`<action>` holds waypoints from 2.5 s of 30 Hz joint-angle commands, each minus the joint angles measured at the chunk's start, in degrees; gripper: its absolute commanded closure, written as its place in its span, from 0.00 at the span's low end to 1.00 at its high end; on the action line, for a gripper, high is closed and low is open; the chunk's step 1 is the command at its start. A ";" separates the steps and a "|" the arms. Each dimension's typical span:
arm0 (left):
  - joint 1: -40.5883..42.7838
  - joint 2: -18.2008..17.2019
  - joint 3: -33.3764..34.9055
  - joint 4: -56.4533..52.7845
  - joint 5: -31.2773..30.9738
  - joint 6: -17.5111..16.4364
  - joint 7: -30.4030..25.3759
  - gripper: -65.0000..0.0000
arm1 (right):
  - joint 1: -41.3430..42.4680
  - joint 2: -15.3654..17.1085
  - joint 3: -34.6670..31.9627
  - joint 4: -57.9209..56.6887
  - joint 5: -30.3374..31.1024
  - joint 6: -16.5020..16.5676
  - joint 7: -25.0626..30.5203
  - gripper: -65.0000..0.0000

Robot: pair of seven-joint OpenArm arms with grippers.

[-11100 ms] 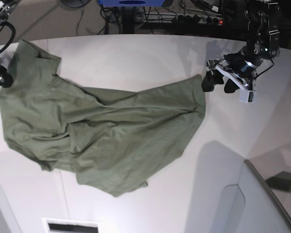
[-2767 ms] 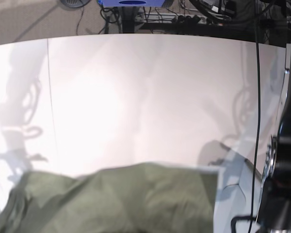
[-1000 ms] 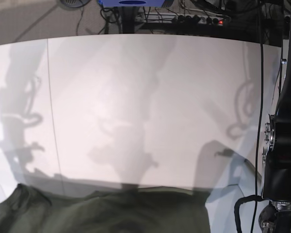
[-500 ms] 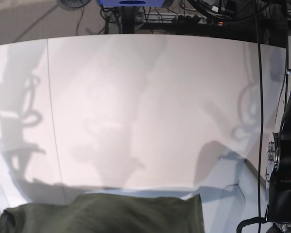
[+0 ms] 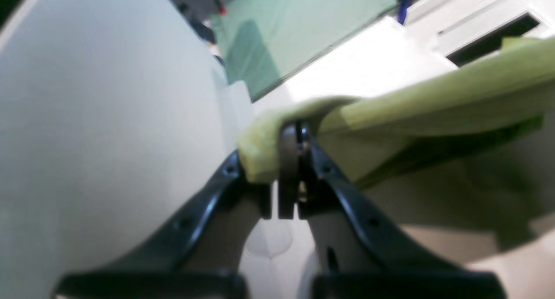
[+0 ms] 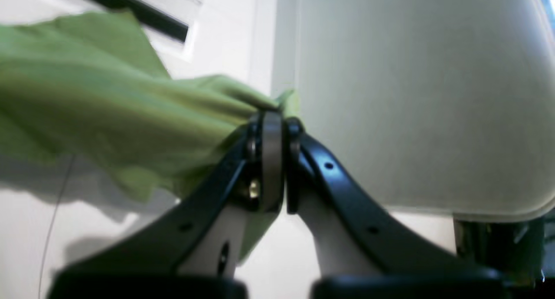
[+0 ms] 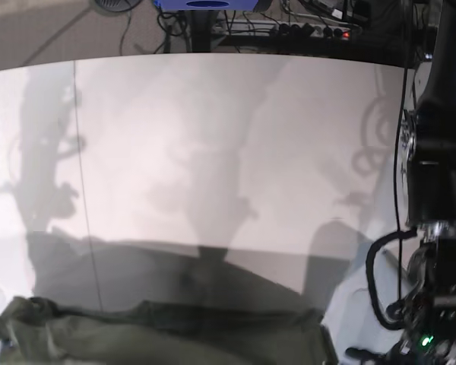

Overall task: Layout the t-shirt on the table in an organized manner, then fold the t-shirt properly
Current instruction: 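Lower the shirt flat with both grippers and pull it taut, then release the shirt and move both grippers to its shoulder corners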

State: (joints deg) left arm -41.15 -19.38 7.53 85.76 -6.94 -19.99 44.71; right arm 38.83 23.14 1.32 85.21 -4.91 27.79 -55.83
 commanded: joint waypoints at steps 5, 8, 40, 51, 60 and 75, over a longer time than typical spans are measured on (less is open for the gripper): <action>9.45 -2.73 -2.04 8.71 0.04 -1.33 2.72 1.00 | -7.31 -2.17 5.40 8.20 -0.24 -0.41 -6.28 1.00; 15.26 -4.23 -2.04 11.17 0.04 -1.33 2.72 1.00 | -12.59 -4.10 9.71 9.78 -0.24 -0.32 -6.98 1.00; 42.60 -6.78 -1.16 6.07 0.21 -1.07 2.46 1.00 | -30.43 -12.89 15.95 -3.85 -0.06 -0.32 -9.27 0.99; 43.21 -5.90 1.31 8.09 11.82 -0.98 2.46 0.67 | -30.35 -13.33 21.23 1.96 0.03 -0.32 -8.74 0.14; 42.95 -4.58 -7.93 19.17 2.59 -1.24 2.81 0.28 | -41.42 -23.79 28.52 25.16 0.03 6.45 -8.21 0.18; 44.97 0.26 -21.99 12.84 1.71 -1.24 2.37 1.00 | -43.18 -28.54 29.49 4.33 -0.06 9.44 3.31 1.00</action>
State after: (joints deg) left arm 4.36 -18.44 -14.22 97.45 -4.75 -21.43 48.10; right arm -4.97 -5.72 30.63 88.55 -5.28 37.15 -53.36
